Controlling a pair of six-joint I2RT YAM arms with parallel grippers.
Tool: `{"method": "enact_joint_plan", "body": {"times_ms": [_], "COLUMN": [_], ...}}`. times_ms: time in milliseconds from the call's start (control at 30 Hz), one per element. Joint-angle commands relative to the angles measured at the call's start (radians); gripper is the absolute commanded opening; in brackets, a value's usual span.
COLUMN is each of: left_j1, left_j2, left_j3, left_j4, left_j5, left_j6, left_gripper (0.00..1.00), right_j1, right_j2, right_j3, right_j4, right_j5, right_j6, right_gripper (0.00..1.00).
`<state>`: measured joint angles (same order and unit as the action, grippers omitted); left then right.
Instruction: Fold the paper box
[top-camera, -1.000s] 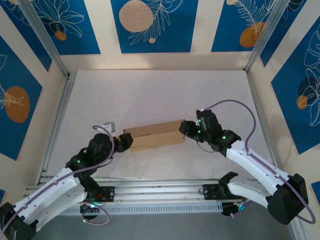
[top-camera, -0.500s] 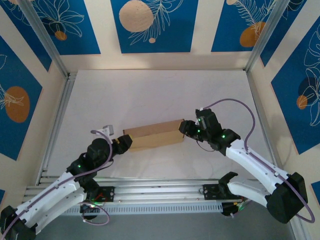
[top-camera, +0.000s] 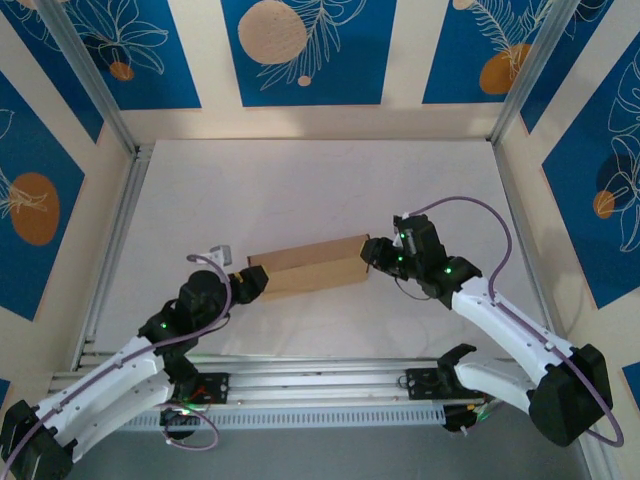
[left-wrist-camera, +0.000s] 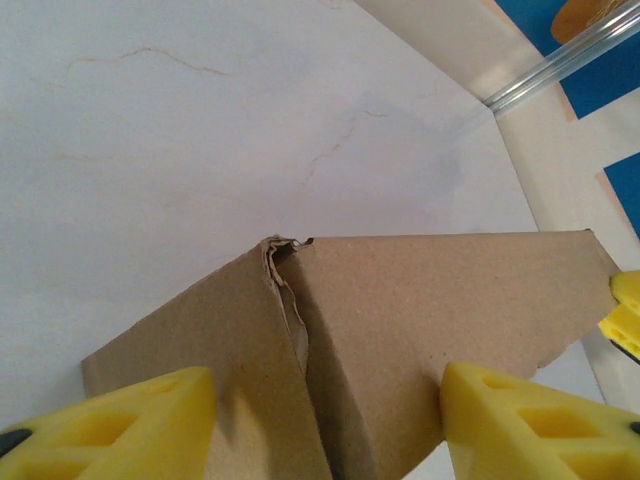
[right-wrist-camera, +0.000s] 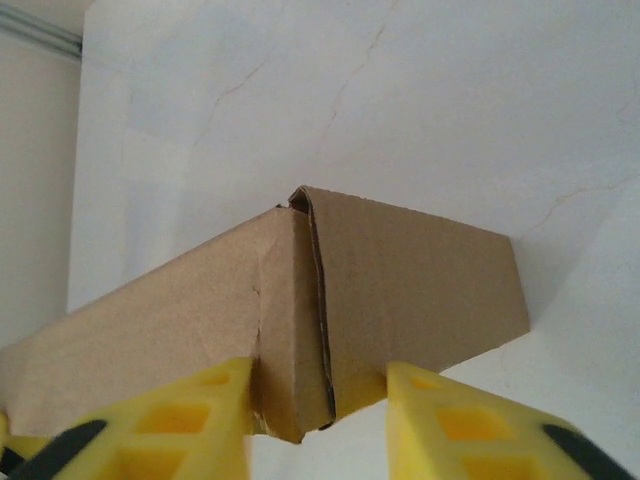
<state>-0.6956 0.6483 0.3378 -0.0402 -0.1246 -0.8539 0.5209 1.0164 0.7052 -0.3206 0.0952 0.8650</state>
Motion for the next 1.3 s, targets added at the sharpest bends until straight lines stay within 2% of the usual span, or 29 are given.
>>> {"method": "enact_joint_plan", "body": {"times_ms": [0,200,433,633,800,967,1067,1167,1267], "left_j1": [0.006,0.005,0.0,-0.021,-0.022,-0.023,-0.015,0.052,0.137], "left_j2": [0.065,0.058,0.031,-0.068,-0.115,-0.078,-0.001,0.158,0.309], "left_j3": [0.009,0.09,0.016,-0.001,-0.022,0.0,0.062,0.134,0.164], "left_j4": [-0.177,-0.208,-0.182,-0.262,-0.275,-0.249,-0.268,-0.273,-0.182], "left_j5": [0.025,0.026,0.095,0.076,0.093,0.081,-0.003,-0.048,0.033], "left_j6": [0.106,0.159,0.106,0.075,0.036,0.075,0.132,0.162,0.165], "left_gripper": [0.63,0.66,0.57,0.56,0.56,0.65,0.7,0.72,0.72], "right_j1": [0.006,-0.015,-0.003,0.108,0.128,0.111,0.066,0.003,-0.041], "right_j2": [-0.006,-0.077,-0.102,-0.296,-0.374,-0.331,-0.234,-0.094,0.029], "right_j3": [-0.011,0.019,-0.1,-0.195,-0.208,-0.186,-0.138,-0.089,-0.05], "right_j4": [-0.185,-0.189,-0.137,-0.128,-0.155,-0.18,-0.201,-0.208,-0.192], "right_j5": [-0.036,-0.046,-0.088,0.045,0.055,0.072,0.05,-0.008,-0.066], "right_j6": [-0.069,-0.128,-0.108,-0.099,-0.116,-0.105,-0.084,-0.063,-0.052], "right_gripper": [0.48,0.6,0.53,0.5,0.51,0.56,0.56,0.55,0.56]}}
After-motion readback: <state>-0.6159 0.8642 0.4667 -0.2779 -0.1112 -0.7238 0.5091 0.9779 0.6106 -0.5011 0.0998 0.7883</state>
